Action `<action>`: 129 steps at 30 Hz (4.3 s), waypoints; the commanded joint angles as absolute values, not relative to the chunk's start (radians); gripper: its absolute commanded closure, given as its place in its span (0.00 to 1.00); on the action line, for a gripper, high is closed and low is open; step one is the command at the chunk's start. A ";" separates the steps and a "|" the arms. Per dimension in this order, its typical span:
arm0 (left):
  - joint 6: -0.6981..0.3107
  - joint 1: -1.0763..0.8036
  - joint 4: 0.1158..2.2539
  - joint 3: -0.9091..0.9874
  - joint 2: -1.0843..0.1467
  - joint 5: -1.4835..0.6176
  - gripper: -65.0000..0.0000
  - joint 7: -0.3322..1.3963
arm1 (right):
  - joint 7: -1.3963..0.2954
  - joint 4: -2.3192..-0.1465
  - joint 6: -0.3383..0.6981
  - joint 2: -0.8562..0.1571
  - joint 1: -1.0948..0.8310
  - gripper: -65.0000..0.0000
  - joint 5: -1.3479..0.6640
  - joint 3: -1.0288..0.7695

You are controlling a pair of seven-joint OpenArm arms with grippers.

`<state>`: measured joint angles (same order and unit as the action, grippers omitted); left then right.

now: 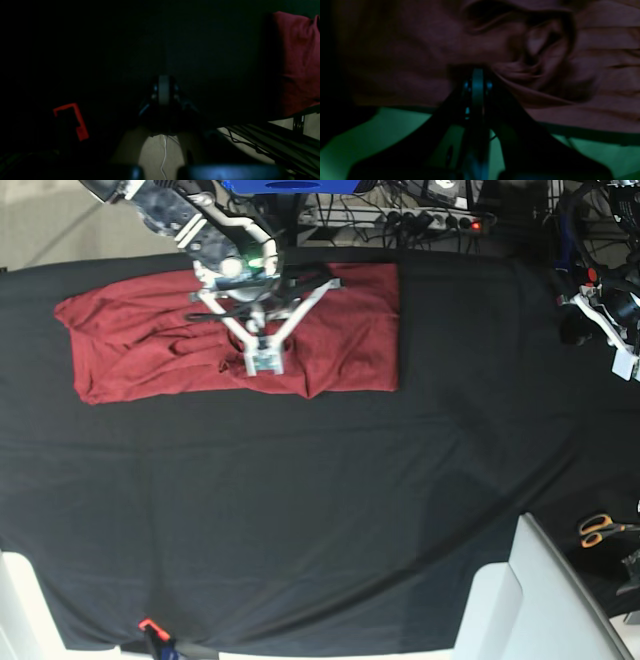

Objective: Fold the T-shirt properly
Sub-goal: 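Press the right gripper down onto the middle of the folded shirt, then lift the right gripper and move it along the folded shirt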

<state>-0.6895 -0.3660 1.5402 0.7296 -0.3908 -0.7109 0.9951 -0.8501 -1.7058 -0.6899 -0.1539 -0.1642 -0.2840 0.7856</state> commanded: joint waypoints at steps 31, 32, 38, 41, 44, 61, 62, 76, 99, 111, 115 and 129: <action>-0.698 -0.366 1.486 0.737 -0.392 -0.727 1.00 0.980 | -0.828 -1.557 -0.698 -0.059 -0.030 1.00 -0.272 0.840; -0.698 -0.366 1.488 0.737 -0.390 -0.727 1.00 0.980 | -0.819 -1.540 -0.698 -0.059 -0.024 1.00 -0.272 0.840; -0.698 -0.366 1.484 0.737 -0.390 -0.727 1.00 0.980 | -0.783 -1.491 -0.698 -0.070 -0.001 1.00 -0.271 0.839; -0.698 -0.364 1.484 0.737 -0.390 -0.727 1.00 0.980 | -0.782 -1.494 -0.698 -0.094 0.010 1.00 -0.271 0.837; -0.698 -0.364 1.484 0.737 -0.390 -0.727 1.00 0.980 | -0.785 -1.492 -0.698 -0.114 0.031 1.00 -0.272 0.837; -0.698 -0.364 1.483 0.737 -0.390 -0.727 1.00 0.980 | -0.788 -1.497 -0.698 -0.196 0.093 1.00 -0.272 0.769; -0.698 -0.364 1.483 0.737 -0.390 -0.727 1.00 0.980 | -0.788 -1.501 -0.698 -0.196 0.087 1.00 -0.272 0.769; -0.698 -0.364 1.481 0.739 -0.395 -0.725 1.00 0.980 | -0.659 -1.856 -0.604 -0.232 -0.254 0.51 -0.272 0.625; -0.698 -0.349 1.425 0.743 -0.444 -0.713 1.00 0.978 | -0.568 -1.758 -0.481 -0.228 -0.375 0.47 -0.272 0.562; -0.698 -0.361 1.397 0.745 -0.380 -0.390 1.00 0.871 | -0.565 -1.756 -0.481 -0.223 -0.389 0.48 -0.272 0.564; -0.698 -0.354 1.345 0.745 -0.378 -0.389 1.00 0.866 | -0.565 -1.724 -0.481 -0.223 -0.387 0.52 -0.272 0.564; -0.698 -0.352 1.336 0.745 -0.380 -0.389 1.00 0.865 | -0.565 -1.719 -0.481 -0.231 -0.390 0.99 -0.354 0.564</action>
<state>-0.6899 -0.3519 1.3235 0.7364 -0.3557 -0.3748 0.8780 -0.5777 -1.6997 -0.4786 -0.2291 -0.3889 -0.3595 0.5648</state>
